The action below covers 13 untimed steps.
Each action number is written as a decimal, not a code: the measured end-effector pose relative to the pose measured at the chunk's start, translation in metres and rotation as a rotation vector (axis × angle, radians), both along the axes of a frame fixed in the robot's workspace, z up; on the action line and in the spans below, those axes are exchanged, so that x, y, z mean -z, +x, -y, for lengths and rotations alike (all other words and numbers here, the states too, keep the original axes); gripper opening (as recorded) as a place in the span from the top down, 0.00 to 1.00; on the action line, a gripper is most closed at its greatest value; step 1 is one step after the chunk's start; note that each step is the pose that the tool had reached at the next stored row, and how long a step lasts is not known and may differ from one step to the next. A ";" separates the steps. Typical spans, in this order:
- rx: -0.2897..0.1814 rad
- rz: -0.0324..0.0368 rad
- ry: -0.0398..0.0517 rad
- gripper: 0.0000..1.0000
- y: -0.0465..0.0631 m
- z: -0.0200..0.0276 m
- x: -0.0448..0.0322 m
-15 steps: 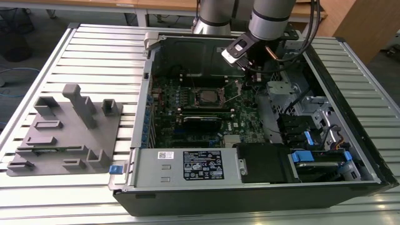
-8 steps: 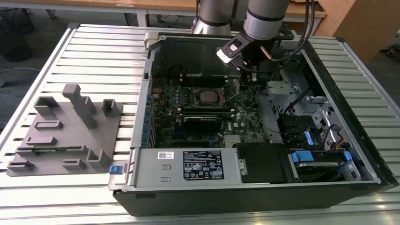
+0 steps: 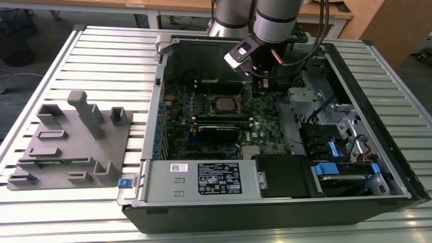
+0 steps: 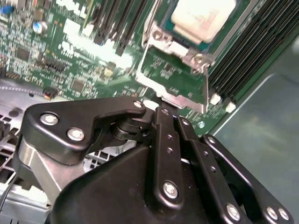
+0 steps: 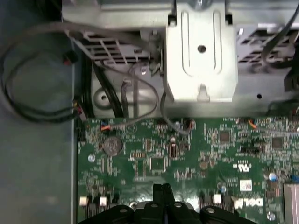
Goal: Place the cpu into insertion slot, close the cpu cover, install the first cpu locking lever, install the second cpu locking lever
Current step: 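Close the cpu cover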
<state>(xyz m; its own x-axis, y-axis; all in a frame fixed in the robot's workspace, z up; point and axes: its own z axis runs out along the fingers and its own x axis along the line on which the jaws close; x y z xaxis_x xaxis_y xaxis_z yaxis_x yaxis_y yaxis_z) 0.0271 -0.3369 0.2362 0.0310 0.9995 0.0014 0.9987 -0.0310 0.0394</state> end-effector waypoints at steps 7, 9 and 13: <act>0.000 0.0019 0.0002 0.89 -0.020 -0.0014 0.0012; 0.000 0.0022 0.0000 0.89 -0.026 -0.0018 0.0015; 0.000 0.0029 0.0000 0.89 -0.037 -0.0024 0.0020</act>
<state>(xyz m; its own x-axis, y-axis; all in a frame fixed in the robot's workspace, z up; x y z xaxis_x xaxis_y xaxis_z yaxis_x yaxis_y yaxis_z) -0.0096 -0.3345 0.2342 0.0309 0.9995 0.0014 0.9986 -0.0310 0.0423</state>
